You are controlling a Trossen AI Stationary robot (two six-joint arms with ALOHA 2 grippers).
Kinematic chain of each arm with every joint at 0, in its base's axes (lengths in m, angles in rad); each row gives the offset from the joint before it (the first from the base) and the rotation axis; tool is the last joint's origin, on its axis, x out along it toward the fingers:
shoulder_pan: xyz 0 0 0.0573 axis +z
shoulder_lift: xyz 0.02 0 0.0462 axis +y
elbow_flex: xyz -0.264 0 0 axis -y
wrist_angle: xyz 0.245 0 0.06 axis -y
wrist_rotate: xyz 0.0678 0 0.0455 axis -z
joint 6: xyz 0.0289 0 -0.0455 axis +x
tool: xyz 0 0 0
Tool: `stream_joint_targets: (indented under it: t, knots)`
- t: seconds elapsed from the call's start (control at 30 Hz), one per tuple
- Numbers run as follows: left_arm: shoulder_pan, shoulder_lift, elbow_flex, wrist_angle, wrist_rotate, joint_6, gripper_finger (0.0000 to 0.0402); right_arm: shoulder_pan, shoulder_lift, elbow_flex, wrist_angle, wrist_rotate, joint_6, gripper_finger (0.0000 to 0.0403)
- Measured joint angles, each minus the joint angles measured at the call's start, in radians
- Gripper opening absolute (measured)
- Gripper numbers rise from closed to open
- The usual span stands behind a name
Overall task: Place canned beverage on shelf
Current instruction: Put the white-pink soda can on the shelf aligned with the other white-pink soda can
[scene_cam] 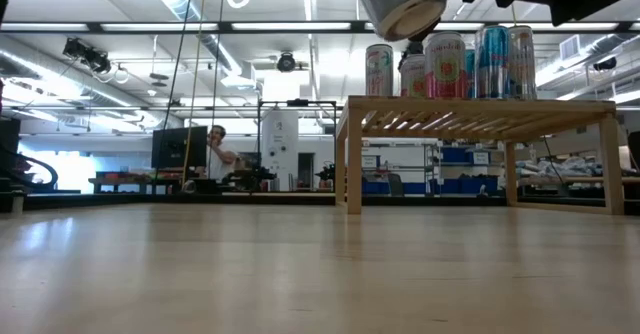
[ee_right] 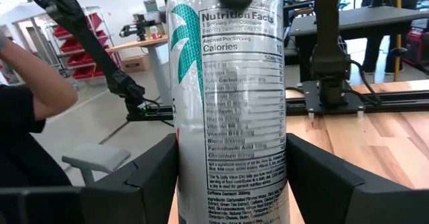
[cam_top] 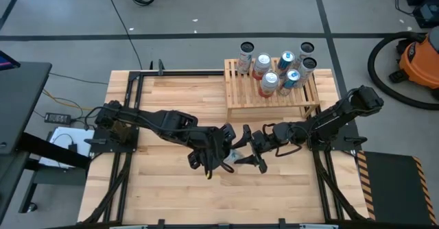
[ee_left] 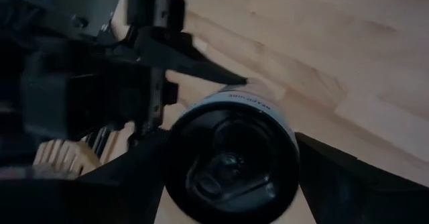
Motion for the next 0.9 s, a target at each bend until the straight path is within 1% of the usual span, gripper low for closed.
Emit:
stream_joint_targets:
  t: [0.13,0.37,0.47,0.6,0.9]
  knots:
    - [-0.011,0.0,0.0,0.015,-0.049,-0.017,0.0312,0.0,0.001,-0.001,-0.007,0.005,-0.003,0.0247]
    - [-0.023,-0.01,0.003,0.043,-0.138,-0.034,0.0315,-0.001,0.003,-0.002,-0.003,0.026,-0.005,0.0246]
    - [-0.017,-0.012,0.003,0.048,-0.136,-0.051,0.0315,-0.001,0.003,-0.001,0.005,0.077,-0.034,0.0245]
    - [-0.01,-0.011,0.003,0.044,-0.126,-0.074,0.0315,-0.002,0.003,-0.001,0.024,0.055,-0.047,0.0244]
    - [-0.01,-0.011,0.003,0.034,-0.109,-0.14,0.0315,-0.006,0.003,-0.001,0.05,0.057,-0.042,0.0244]
